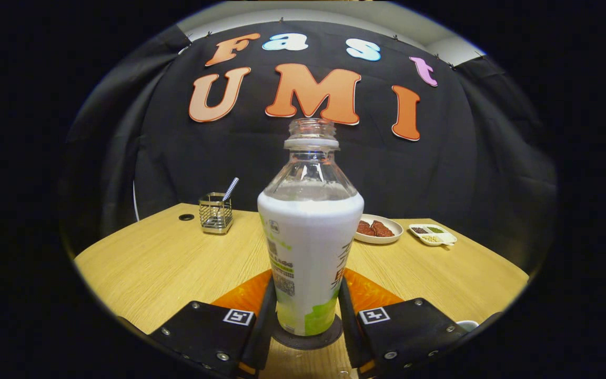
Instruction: Take the bottle from table, then pour the juice into the cup, finally place the bottle on the coaster
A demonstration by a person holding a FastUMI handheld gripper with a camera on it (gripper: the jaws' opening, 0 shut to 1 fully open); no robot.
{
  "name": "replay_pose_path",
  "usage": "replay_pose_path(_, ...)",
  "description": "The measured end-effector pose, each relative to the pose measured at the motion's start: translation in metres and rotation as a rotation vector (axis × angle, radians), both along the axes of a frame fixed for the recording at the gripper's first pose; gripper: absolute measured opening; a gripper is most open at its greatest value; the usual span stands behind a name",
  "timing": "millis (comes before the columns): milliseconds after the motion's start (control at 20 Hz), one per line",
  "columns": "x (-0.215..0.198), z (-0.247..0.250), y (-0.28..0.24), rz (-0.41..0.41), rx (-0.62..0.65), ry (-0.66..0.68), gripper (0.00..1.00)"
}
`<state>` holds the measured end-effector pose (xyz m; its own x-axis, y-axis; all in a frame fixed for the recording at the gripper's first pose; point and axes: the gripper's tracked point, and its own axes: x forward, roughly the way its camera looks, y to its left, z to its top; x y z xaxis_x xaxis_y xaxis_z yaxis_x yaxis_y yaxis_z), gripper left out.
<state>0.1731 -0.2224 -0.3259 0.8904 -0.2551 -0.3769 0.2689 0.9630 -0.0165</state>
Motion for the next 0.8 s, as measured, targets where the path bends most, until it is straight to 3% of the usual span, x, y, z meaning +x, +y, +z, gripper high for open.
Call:
replay_pose_path(300, 0.0, -0.02, -0.001, -0.002, 0.007, 0.058, 0.64)
replay_pose_path(400, -0.001, -0.019, -0.003, -0.029, 0.082, 0.057, 0.67)
replay_pose_path(550, -0.01, 0.0, -0.003, -0.036, 0.082, 0.029, 0.85)
replay_pose_path(700, -0.021, 0.028, 0.003, -0.037, 0.084, -0.034, 0.92)
replay_pose_path(800, -0.032, 0.05, -0.003, -0.082, 0.095, -0.075, 0.94)
